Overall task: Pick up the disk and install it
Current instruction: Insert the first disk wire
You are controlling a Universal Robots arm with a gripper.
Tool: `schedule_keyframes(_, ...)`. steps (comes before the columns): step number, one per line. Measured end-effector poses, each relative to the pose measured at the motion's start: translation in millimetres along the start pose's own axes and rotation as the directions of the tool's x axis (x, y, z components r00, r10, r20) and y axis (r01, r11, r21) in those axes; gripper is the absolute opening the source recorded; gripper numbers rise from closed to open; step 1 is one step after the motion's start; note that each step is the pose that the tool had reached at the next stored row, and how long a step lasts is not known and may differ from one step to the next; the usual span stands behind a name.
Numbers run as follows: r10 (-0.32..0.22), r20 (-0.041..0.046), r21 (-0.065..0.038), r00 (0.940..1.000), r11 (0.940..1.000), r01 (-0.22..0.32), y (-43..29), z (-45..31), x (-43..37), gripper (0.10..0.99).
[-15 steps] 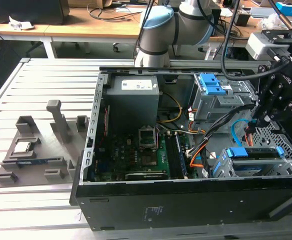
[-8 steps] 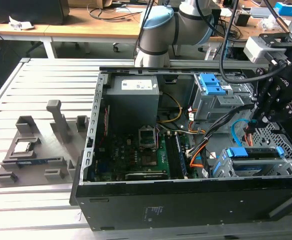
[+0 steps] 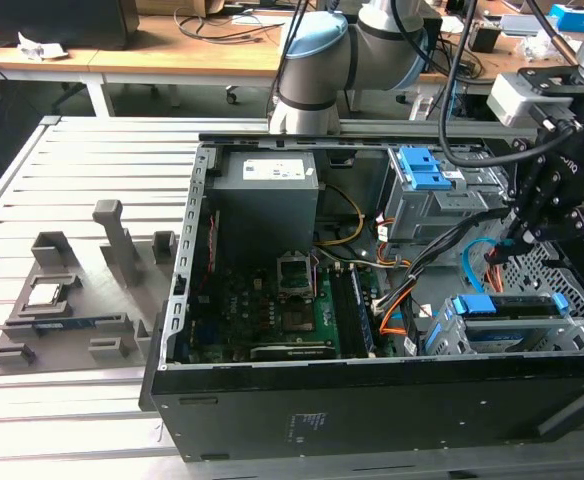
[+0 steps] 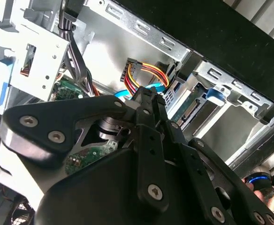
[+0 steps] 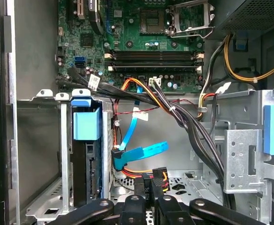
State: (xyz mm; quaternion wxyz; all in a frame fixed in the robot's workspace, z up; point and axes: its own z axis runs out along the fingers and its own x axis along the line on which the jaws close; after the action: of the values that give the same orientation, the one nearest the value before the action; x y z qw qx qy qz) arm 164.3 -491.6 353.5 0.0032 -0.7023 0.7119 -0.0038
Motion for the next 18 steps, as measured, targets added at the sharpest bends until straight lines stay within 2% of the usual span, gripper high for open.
schedule_keyframes(2,0.0,-0.0006,0.0,1.0,1.0,0.0,-0.1,0.0,3.5,0.169)
schedule_keyframes(6,0.0,-0.0033,0.0,1.0,1.0,0.0,-0.4,0.2,30.5,0.169)
schedule_keyframes(11,0.0,-0.0096,0.0,1.0,1.0,0.0,-0.7,1.1,48.7,0.169)
schedule_keyframes(18,0.018,-0.0104,0.0,0.9998,0.9998,-0.018,-3.9,7.2,49.4,0.169)
